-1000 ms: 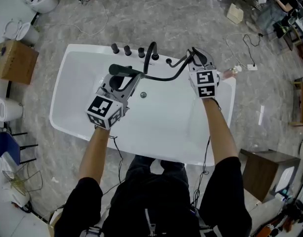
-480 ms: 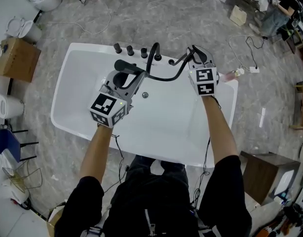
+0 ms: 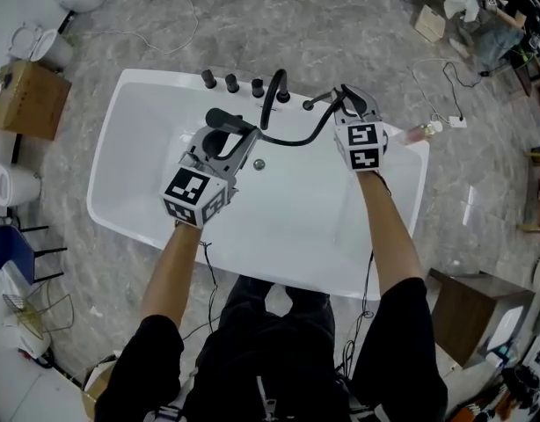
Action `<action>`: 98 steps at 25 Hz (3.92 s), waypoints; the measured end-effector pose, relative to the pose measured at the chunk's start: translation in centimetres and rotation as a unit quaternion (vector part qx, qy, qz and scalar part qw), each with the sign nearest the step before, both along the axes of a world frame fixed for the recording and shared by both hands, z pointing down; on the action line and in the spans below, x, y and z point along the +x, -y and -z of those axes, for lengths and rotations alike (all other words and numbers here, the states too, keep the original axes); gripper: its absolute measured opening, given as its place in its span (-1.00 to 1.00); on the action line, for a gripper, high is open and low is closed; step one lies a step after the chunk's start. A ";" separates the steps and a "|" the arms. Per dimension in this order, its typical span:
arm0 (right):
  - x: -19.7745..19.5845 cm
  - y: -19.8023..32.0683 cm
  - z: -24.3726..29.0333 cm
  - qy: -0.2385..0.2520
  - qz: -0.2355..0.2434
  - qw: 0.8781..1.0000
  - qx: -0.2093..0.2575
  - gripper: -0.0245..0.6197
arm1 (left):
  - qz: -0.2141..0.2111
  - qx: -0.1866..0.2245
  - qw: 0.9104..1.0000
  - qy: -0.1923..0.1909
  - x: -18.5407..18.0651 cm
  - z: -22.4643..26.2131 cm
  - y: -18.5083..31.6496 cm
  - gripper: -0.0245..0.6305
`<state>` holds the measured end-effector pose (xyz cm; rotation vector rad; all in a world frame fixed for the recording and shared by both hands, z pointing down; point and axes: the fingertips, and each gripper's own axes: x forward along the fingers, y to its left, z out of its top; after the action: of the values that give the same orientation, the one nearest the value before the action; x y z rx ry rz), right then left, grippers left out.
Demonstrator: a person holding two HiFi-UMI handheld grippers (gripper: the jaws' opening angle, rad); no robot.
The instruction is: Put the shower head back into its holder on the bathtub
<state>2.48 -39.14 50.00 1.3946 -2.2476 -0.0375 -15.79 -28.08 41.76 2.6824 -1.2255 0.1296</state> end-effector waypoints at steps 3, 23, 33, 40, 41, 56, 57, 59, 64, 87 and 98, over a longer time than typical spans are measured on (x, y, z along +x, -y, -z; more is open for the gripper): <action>0.0 0.1 -1.5 0.002 0.001 1.000 -0.009 -0.70 | 0.000 -0.008 1.000 0.000 0.4 -1.2 0.0 -0.47; 0.4 1.9 -12.3 0.020 0.007 0.998 -0.067 -0.70 | 0.025 -0.010 1.000 0.005 1.7 -8.2 -0.2 -0.47; 0.8 2.8 -18.2 0.050 -0.009 0.995 -0.088 -0.70 | 0.029 0.001 1.000 0.005 2.7 -11.1 -0.6 -0.47; 0.8 3.6 -22.4 0.067 -0.019 0.992 -0.107 -0.70 | 0.047 -0.009 0.999 0.005 1.9 -13.5 -0.1 -0.47; 0.7 3.7 -22.8 0.066 -0.017 0.992 -0.110 -0.70 | 0.050 -0.010 0.999 0.005 1.7 -13.6 0.0 -0.47; -1.0 5.4 -30.5 0.053 -0.035 0.985 -0.161 -0.64 | 0.057 -0.018 0.998 0.009 -0.5 -13.8 -0.5 -0.47; -1.0 5.4 -30.9 0.056 -0.039 0.984 -0.165 -0.62 | 0.059 -0.015 0.998 0.005 -0.6 -13.7 -0.4 -0.47; -0.9 5.3 -31.3 0.060 -0.046 0.982 -0.173 -0.58 | 0.061 -0.015 0.998 -0.001 -0.6 -13.7 -0.4 -0.47; 0.0 3.9 -32.1 0.044 -0.050 0.981 -0.179 -0.58 | 0.050 -0.011 0.999 -0.018 -0.2 -13.5 -0.8 -0.47; 3.4 -8.6 -22.3 0.087 -0.009 0.983 -0.160 -0.91 | 0.023 0.038 0.999 0.008 5.7 -7.7 -0.1 -0.47; 9.5 -19.5 -19.8 0.111 -0.051 0.976 -0.181 -0.91 | -0.017 0.057 0.997 0.042 10.7 -6.3 3.0 -0.47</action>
<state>12.01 -19.60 69.81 1.3611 -2.2093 0.5597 -5.05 -31.07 48.07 2.8226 -1.2486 0.1855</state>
